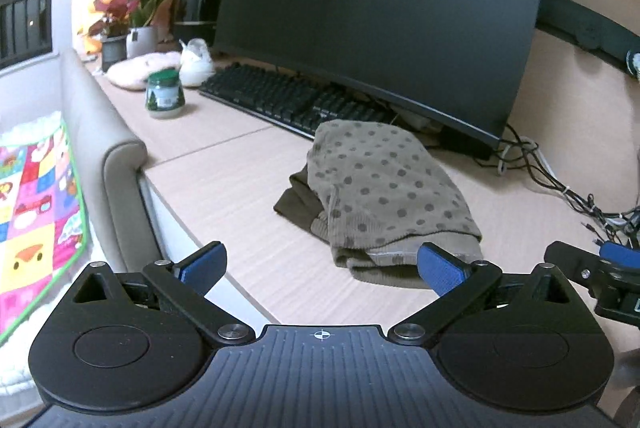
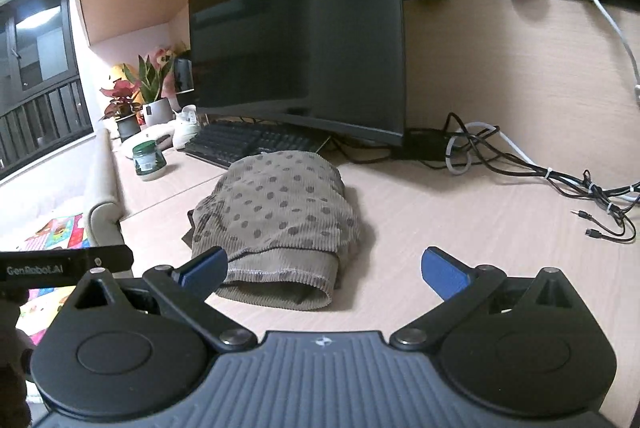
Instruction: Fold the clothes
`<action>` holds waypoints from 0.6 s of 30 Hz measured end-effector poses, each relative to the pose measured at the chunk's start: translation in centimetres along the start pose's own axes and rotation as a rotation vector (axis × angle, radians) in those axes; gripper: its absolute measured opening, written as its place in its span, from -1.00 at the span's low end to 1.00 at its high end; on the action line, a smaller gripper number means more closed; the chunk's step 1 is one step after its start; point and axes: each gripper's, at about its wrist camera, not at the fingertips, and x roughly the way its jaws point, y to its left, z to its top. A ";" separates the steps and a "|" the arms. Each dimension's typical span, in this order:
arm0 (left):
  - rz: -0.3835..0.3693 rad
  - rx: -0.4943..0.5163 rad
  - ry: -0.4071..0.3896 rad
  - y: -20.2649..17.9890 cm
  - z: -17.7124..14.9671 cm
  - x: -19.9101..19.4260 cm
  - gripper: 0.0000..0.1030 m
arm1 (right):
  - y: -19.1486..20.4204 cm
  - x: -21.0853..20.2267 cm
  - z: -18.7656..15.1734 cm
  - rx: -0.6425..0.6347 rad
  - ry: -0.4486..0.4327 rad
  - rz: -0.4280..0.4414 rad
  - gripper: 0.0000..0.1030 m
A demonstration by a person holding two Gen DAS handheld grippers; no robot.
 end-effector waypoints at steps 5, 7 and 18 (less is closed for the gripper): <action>0.017 0.058 -0.018 -1.3 -0.1 -1.0 1.00 | 0.2 -0.5 -0.1 -0.007 0.006 -0.003 1.00; 0.004 0.067 -0.017 -1.5 -0.3 -1.2 1.00 | 0.3 -0.8 -0.2 -0.013 0.001 0.002 1.00; -0.015 0.069 0.003 -1.5 -1.0 -2.0 1.00 | 0.7 -1.2 -0.5 -0.012 0.015 0.019 1.00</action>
